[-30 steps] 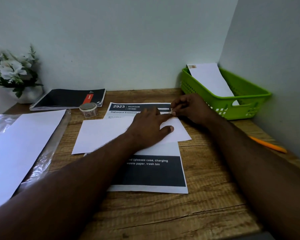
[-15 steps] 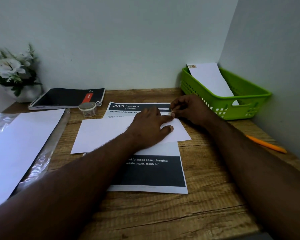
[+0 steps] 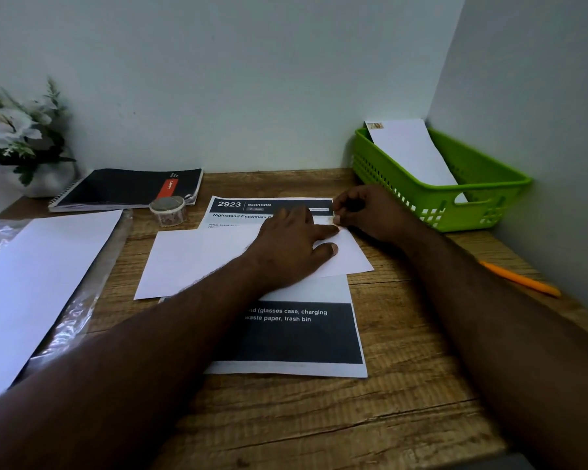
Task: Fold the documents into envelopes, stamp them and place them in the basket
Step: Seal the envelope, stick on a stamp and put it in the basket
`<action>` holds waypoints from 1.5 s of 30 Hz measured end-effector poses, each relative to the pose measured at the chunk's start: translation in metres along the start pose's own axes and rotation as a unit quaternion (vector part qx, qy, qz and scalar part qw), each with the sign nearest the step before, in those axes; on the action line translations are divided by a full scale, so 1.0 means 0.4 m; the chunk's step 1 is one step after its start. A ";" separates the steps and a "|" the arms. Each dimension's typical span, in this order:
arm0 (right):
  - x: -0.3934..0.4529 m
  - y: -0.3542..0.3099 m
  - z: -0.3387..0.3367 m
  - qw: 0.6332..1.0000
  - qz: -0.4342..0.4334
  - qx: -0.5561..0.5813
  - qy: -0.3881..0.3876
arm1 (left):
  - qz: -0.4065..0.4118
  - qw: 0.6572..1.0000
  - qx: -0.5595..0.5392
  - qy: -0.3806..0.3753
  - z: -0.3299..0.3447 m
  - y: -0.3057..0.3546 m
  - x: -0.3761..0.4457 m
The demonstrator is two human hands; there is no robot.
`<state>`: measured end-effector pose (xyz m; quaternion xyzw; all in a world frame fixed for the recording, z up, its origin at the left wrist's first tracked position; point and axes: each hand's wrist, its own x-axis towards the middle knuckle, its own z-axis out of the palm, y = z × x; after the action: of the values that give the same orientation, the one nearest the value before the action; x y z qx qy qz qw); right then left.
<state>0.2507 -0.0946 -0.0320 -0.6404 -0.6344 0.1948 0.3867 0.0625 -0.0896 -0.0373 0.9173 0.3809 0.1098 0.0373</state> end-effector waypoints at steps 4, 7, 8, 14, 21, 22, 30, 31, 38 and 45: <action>0.017 0.002 0.023 0.999 -0.005 -0.027 0.024 | 0.002 1.000 0.004 -0.006 0.000 -0.001 0.004; 0.029 0.012 0.033 0.998 0.003 -0.040 0.052 | 0.003 1.000 0.006 -0.013 0.000 -0.002 0.005; 0.031 0.015 0.037 0.997 0.009 -0.040 0.060 | 0.003 1.000 0.007 -0.013 0.000 -0.003 0.005; 0.023 0.011 0.032 0.997 0.024 -0.010 0.067 | 0.001 1.000 0.001 0.007 0.005 -0.001 -0.003; 0.018 -0.001 0.041 0.997 0.030 -0.034 0.068 | -0.003 1.000 0.014 -0.005 0.007 -0.003 0.006; 0.021 -0.002 0.046 0.995 0.031 -0.042 0.081 | -0.005 1.000 0.014 -0.006 0.007 -0.003 0.006; -0.009 0.007 -0.004 0.999 0.040 -0.008 0.026 | -0.020 0.999 -0.014 0.029 0.010 -0.003 -0.002; -0.010 0.007 -0.009 0.999 0.045 -0.002 0.013 | -0.024 0.999 -0.018 0.031 0.010 -0.004 -0.001; -0.005 0.002 -0.034 0.991 0.079 0.043 -0.098 | -0.086 0.996 -0.001 0.018 0.012 -0.014 0.004; -0.004 -0.018 -0.004 0.997 0.066 -0.015 -0.044 | -0.085 0.996 0.009 0.040 0.012 -0.010 0.000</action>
<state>0.2467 -0.0974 -0.0259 -0.6770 -0.6103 0.2386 0.3351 0.0609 -0.0867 -0.0427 0.8770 0.4592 0.1398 0.0230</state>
